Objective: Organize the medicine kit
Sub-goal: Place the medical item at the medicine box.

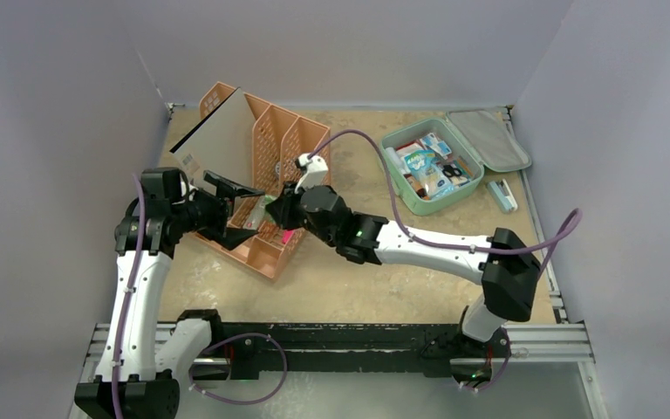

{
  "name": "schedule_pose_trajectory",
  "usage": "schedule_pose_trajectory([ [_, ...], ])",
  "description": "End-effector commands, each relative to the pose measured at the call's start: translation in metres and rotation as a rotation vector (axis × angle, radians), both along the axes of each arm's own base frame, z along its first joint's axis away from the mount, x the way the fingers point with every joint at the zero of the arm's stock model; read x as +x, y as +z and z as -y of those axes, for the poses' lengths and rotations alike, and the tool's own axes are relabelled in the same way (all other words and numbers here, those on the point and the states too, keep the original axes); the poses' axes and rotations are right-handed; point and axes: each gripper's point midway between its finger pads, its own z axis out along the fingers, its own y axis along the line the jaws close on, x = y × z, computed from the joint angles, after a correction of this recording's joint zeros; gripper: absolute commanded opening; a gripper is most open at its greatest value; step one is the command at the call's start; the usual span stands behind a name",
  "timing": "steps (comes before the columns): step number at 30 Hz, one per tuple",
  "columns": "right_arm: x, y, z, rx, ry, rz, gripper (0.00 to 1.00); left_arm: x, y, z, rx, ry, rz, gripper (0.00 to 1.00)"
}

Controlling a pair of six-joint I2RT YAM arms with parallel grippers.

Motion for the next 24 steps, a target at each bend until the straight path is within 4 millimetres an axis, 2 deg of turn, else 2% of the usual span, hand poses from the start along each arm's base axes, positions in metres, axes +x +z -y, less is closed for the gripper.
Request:
schedule_pose_trajectory([
  [1,0.027,0.031,0.051,0.005,-0.128,0.030,0.17,0.001,0.007,-0.001,0.065,-0.049,0.128,0.89],
  [4,0.040,0.021,0.095,-0.046,-0.209,0.015,0.17,0.001,-0.001,-0.002,0.105,-0.072,0.163,0.89],
  [10,0.069,0.020,0.197,-0.137,-0.423,0.020,0.19,0.005,-0.017,-0.012,0.260,-0.149,0.259,0.89],
  [15,0.089,-0.002,0.270,-0.247,-0.568,-0.074,0.20,0.007,-0.028,-0.029,0.464,-0.235,0.364,0.89],
  [18,0.097,-0.014,0.296,-0.308,-0.618,-0.127,0.20,0.005,-0.043,-0.034,0.524,-0.287,0.360,0.89],
  [24,0.113,-0.038,0.334,-0.376,-0.729,-0.248,0.20,-0.001,-0.074,-0.042,0.591,-0.337,0.323,0.90],
])
